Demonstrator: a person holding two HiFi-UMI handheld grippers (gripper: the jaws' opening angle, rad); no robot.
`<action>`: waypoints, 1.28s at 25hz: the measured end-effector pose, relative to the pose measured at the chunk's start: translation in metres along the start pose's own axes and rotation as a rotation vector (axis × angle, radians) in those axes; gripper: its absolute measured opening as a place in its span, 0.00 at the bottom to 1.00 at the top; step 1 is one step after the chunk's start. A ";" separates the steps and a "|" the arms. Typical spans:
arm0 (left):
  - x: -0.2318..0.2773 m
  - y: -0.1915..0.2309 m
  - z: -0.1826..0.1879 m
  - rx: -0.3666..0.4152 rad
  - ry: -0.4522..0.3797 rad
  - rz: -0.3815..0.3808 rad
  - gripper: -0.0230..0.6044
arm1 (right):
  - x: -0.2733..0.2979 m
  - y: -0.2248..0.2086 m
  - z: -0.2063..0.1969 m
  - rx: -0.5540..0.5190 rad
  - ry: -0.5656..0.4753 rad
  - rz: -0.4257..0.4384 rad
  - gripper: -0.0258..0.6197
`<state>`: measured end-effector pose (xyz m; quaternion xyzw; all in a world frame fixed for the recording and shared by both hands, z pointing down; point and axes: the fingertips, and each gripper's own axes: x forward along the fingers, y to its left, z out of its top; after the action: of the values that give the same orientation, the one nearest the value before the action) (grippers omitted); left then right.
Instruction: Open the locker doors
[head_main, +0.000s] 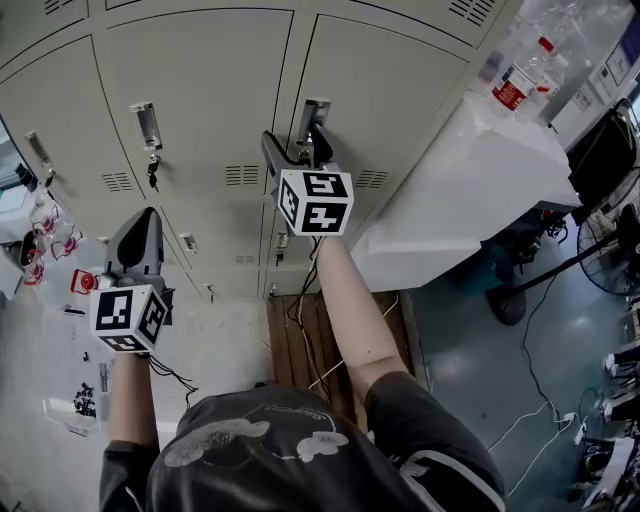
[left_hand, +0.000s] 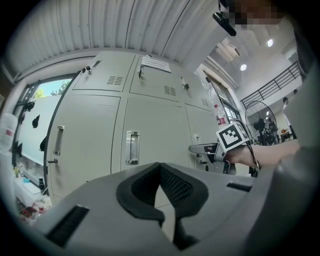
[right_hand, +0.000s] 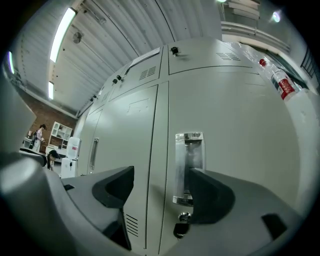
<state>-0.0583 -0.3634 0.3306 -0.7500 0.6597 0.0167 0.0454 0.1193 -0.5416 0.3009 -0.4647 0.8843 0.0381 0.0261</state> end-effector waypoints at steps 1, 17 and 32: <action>0.000 0.000 -0.001 0.001 0.001 0.000 0.05 | 0.002 -0.001 0.000 0.001 0.000 -0.002 0.55; -0.012 0.018 -0.004 -0.021 0.019 -0.043 0.05 | 0.013 0.002 0.002 0.073 -0.003 -0.022 0.54; -0.015 0.025 -0.009 -0.036 0.023 -0.141 0.05 | -0.025 -0.003 0.003 0.073 0.054 -0.257 0.42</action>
<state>-0.0852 -0.3521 0.3401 -0.7954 0.6054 0.0167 0.0253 0.1360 -0.5231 0.2993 -0.5738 0.8186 -0.0104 0.0240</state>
